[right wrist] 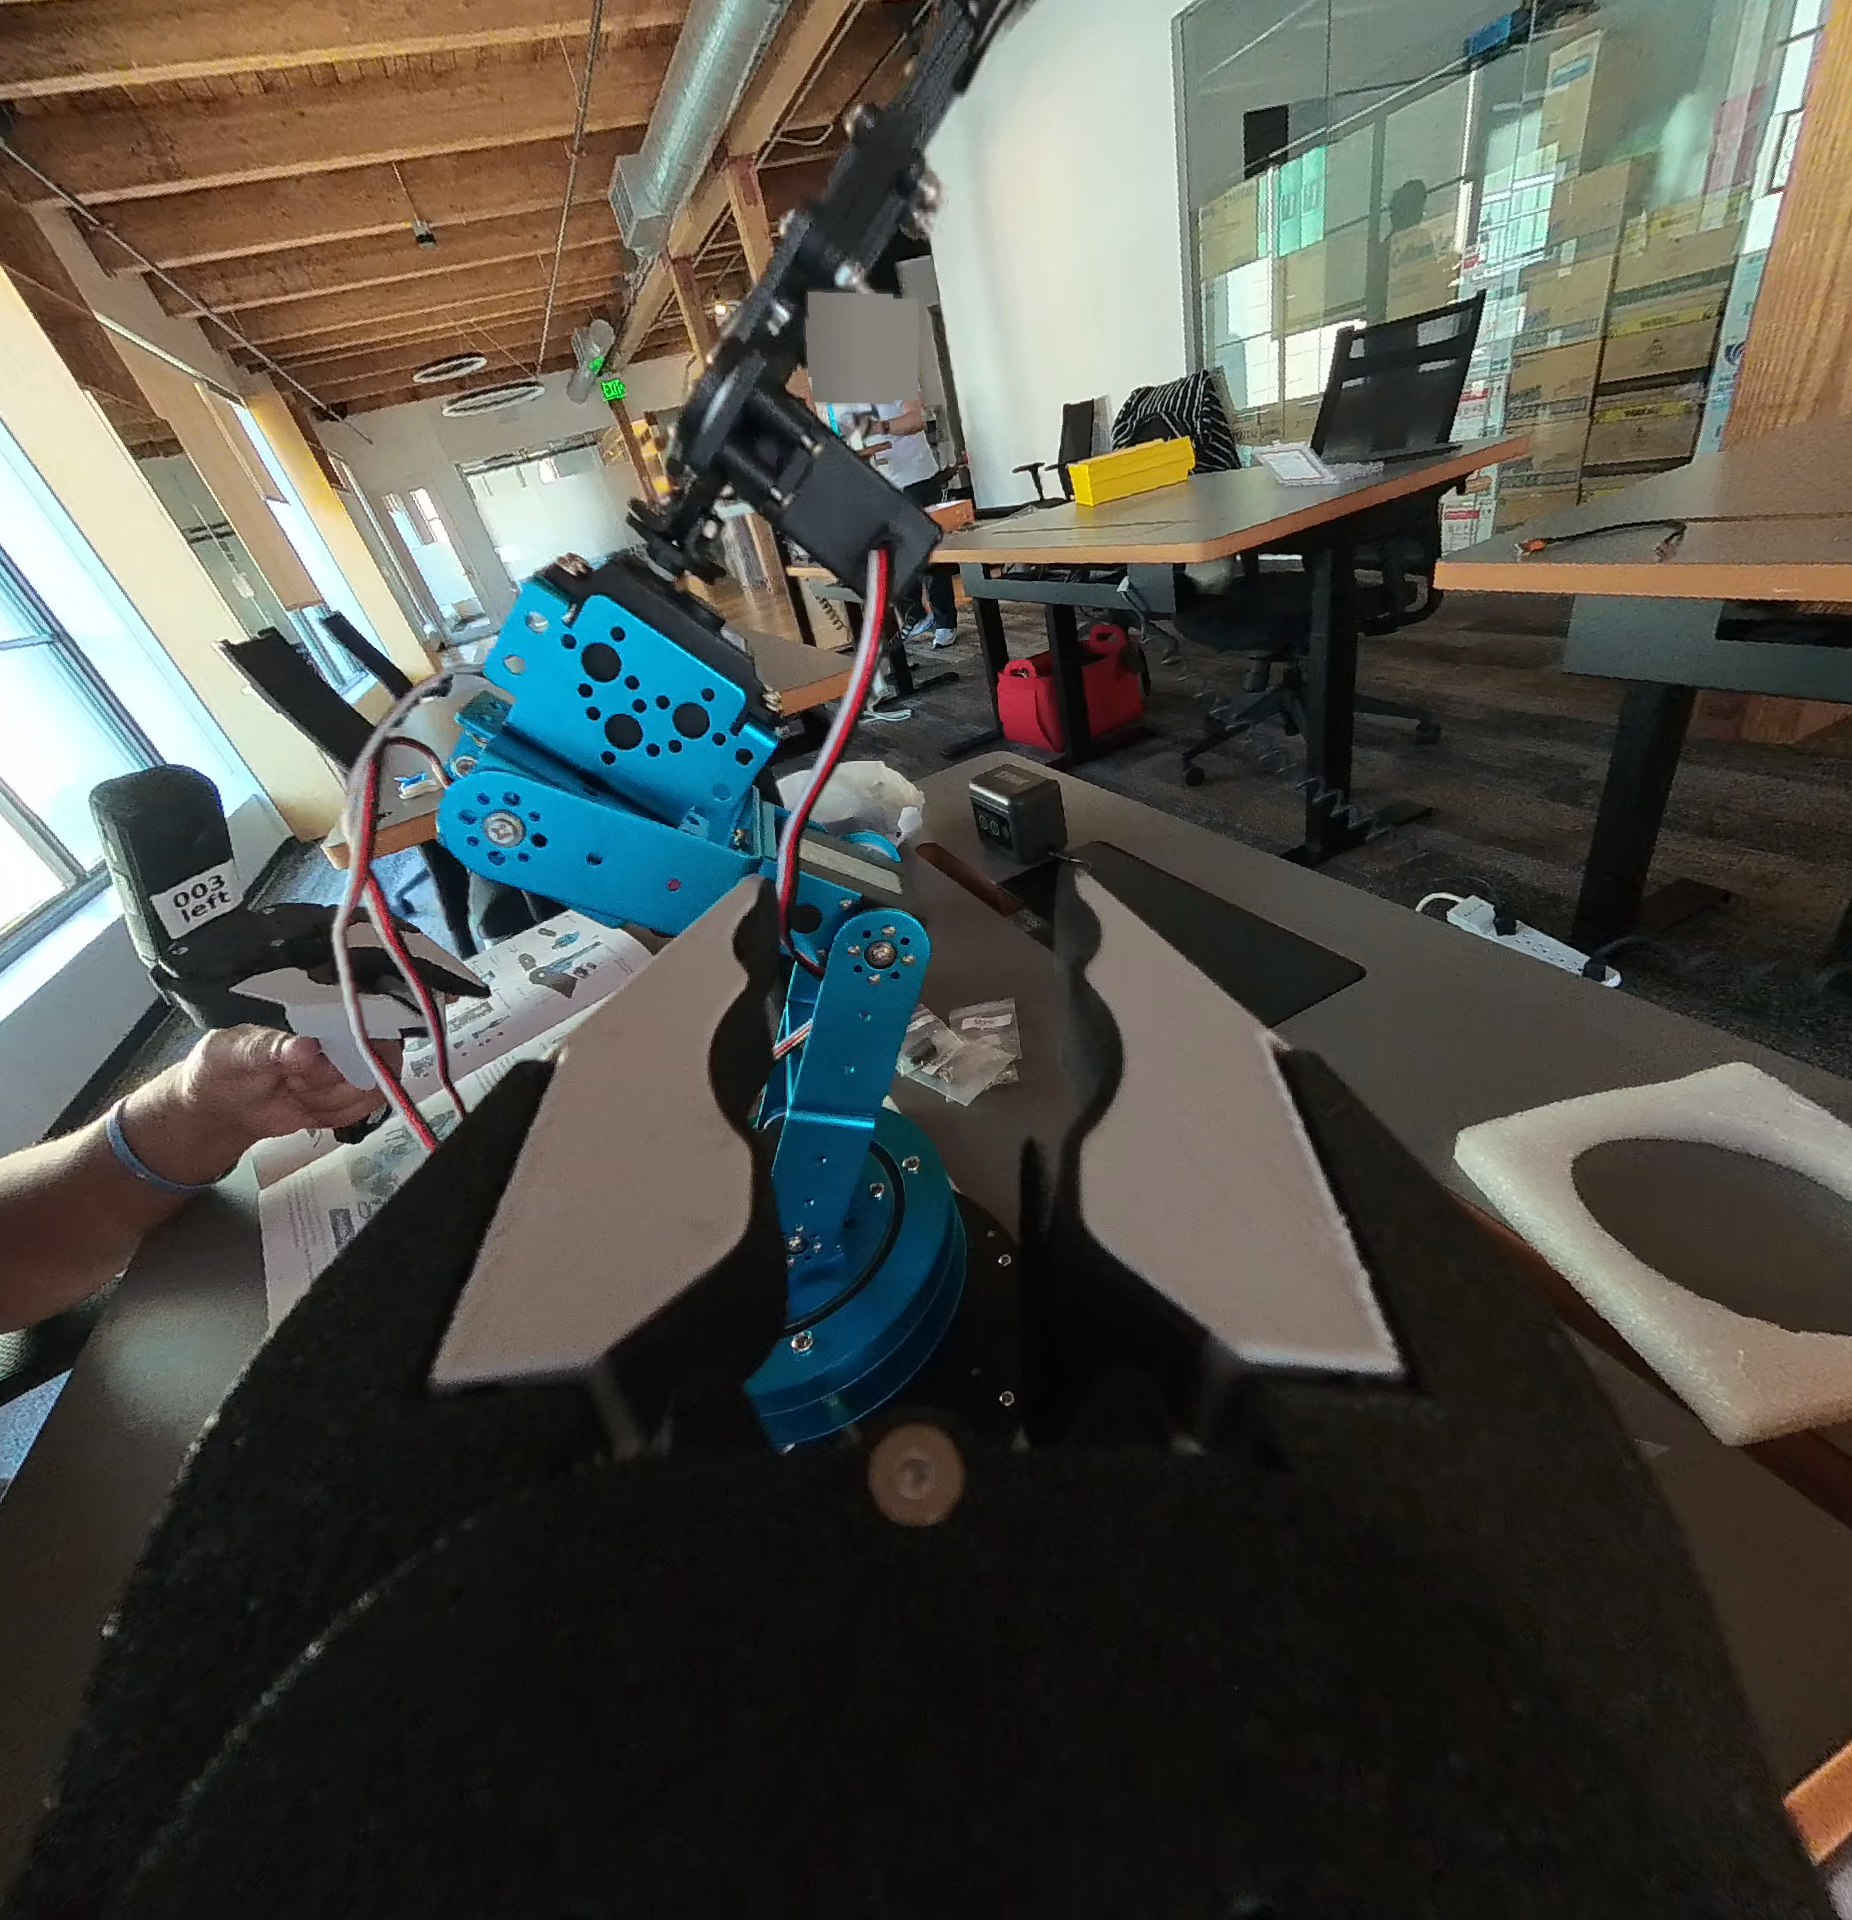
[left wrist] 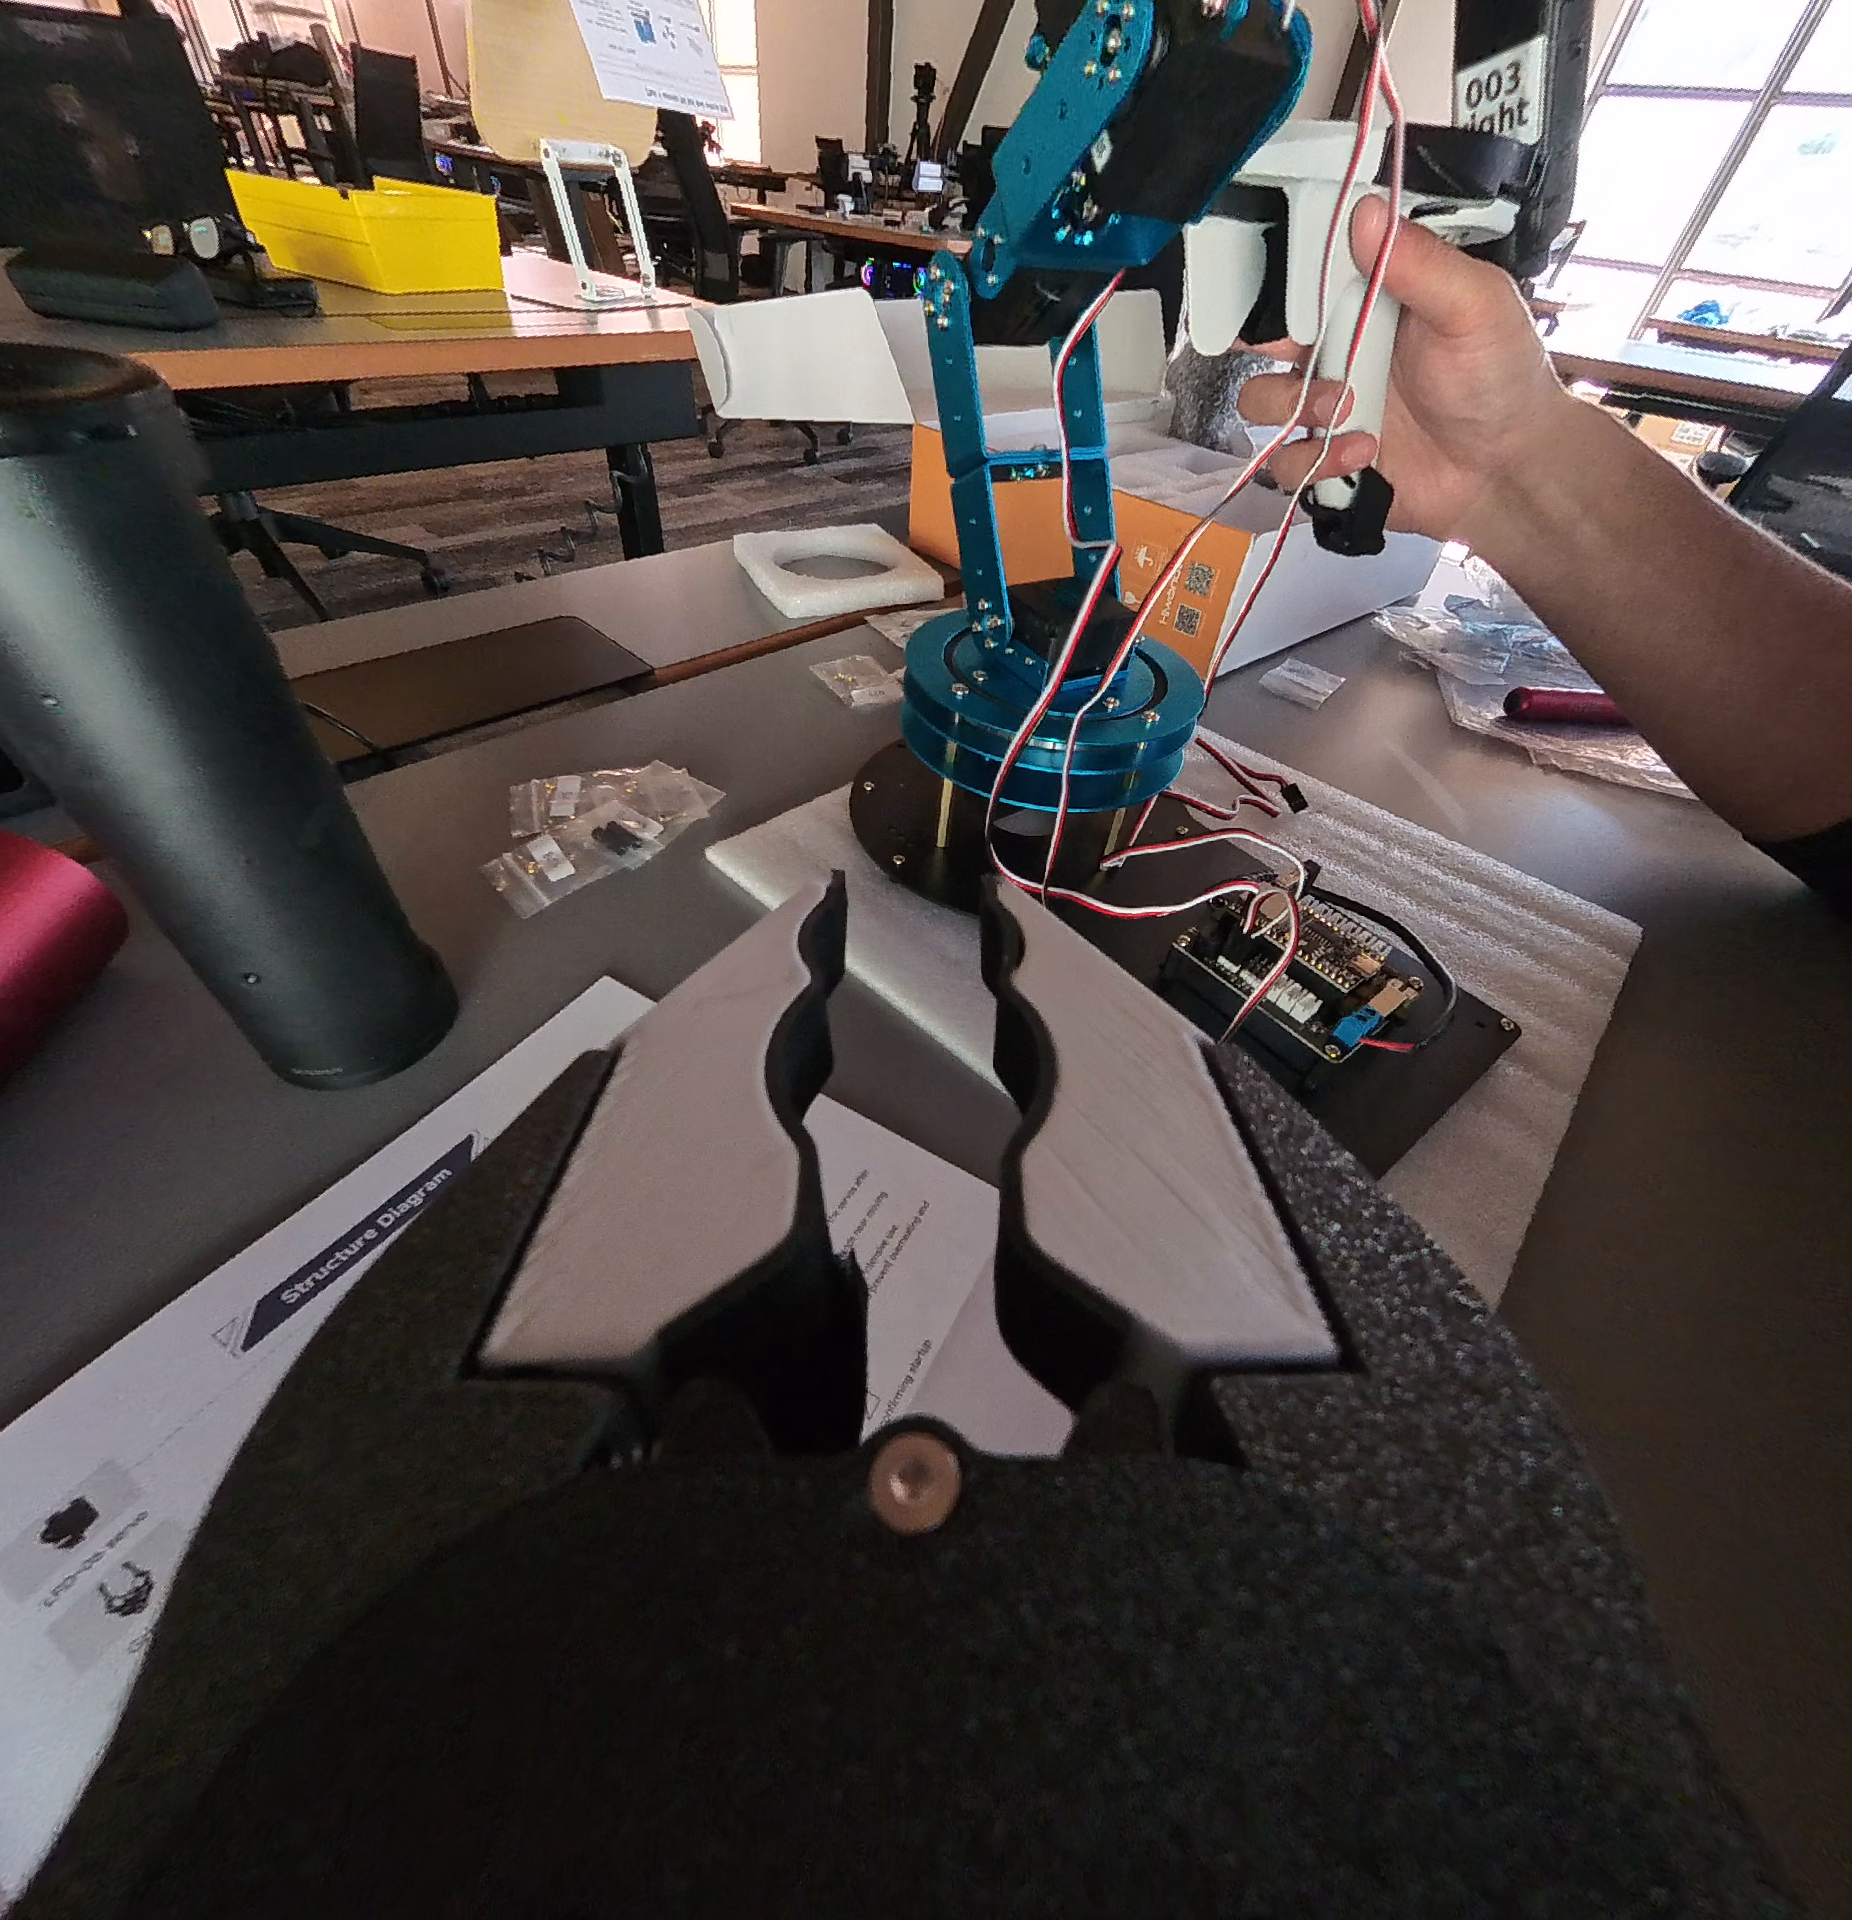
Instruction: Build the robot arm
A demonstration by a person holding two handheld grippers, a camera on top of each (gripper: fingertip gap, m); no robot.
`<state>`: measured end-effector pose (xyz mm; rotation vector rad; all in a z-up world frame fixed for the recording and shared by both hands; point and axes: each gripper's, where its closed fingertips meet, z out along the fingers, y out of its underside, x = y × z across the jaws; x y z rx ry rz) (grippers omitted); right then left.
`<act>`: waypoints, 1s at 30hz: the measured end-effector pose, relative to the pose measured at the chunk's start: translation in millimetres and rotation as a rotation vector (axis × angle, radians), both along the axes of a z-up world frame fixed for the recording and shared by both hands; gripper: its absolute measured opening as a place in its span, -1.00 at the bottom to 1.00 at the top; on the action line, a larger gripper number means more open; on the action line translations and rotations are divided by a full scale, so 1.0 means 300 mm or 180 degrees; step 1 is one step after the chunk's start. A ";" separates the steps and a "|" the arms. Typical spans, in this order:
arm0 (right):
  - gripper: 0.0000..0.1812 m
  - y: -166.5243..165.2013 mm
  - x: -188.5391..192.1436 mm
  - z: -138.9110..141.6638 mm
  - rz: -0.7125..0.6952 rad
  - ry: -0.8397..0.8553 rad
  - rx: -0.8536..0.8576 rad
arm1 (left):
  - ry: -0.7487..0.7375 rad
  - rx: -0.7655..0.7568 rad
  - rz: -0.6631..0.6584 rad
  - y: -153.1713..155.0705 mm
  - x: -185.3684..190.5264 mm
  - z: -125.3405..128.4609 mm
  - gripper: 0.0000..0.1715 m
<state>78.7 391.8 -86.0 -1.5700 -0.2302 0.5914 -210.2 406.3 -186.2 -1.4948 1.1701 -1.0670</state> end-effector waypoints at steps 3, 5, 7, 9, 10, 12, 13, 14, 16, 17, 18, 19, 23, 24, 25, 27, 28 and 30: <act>-0.45 0.000 0.011 0.001 0.0004 0.0081 -0.0004 | -0.0003 -0.0008 -0.0001 0.000 -0.001 0.001 -0.71; -0.46 -0.003 0.016 0.005 0.0013 0.0138 0.0010 | -0.0002 -0.0001 0.0000 0.000 0.000 0.001 -0.71; -0.46 -0.003 0.021 0.006 0.0005 0.0142 0.0010 | 0.0004 0.0002 -0.0004 -0.001 0.001 -0.001 -0.71; -0.46 -0.004 0.023 0.006 -0.0006 0.0121 0.0011 | 0.0008 0.0009 -0.0006 -0.002 0.001 -0.002 -0.71; -0.46 -0.004 0.022 0.006 -0.0006 0.0114 0.0011 | 0.0009 0.0010 -0.0007 -0.003 0.001 -0.002 -0.71; -0.46 -0.002 0.018 0.002 -0.0002 0.0093 0.0001 | 0.0003 0.0006 -0.0008 -0.002 0.001 -0.001 -0.71; -0.47 -0.001 0.016 -0.001 -0.0006 0.0077 -0.0007 | 0.0003 0.0010 -0.0003 -0.001 0.000 0.000 -0.71; -0.47 0.001 0.015 -0.005 -0.0009 0.0066 -0.0014 | 0.0000 0.0023 0.0018 0.005 -0.003 0.004 -0.71; -0.47 0.004 0.008 -0.013 0.0002 0.0063 -0.0040 | -0.0055 -0.0005 0.0050 0.019 -0.015 0.017 -0.71; -0.47 0.005 0.006 -0.019 -0.0005 0.0055 -0.0058 | -0.0083 -0.0073 0.0047 0.023 -0.023 0.024 -0.71; -0.47 0.006 0.006 -0.028 -0.0029 0.0020 -0.0079 | -0.0096 -0.0157 0.0036 0.025 -0.034 0.027 -0.71; -0.47 0.007 0.007 -0.040 -0.0070 -0.0054 -0.0104 | -0.0102 -0.0220 0.0009 0.024 -0.046 0.029 -0.71; -0.50 -0.012 0.024 -0.097 -0.0281 -0.0494 -0.0153 | 0.0093 -0.0097 -0.0051 0.028 -0.100 0.009 -0.71; -0.54 -0.023 0.028 -0.104 -0.0345 -0.0575 -0.0123 | 0.0164 -0.0024 -0.0067 0.031 -0.113 0.003 -0.71; -0.59 -0.035 0.029 -0.107 -0.0397 -0.0625 -0.0077 | 0.0222 0.0038 -0.0101 0.034 -0.124 0.000 -0.71; -0.61 -0.065 0.015 -0.126 -0.0471 -0.0723 -0.0066 | 0.0327 0.0160 -0.0152 0.049 -0.147 -0.004 -0.71; -0.61 -0.084 0.005 -0.142 -0.0529 -0.0829 -0.0079 | 0.0377 0.0234 -0.0156 0.066 -0.158 -0.007 -0.71; -0.68 -0.125 0.006 -0.163 -0.0841 -0.1067 -0.0019 | 0.0468 0.0381 -0.0124 0.115 -0.181 -0.016 -0.71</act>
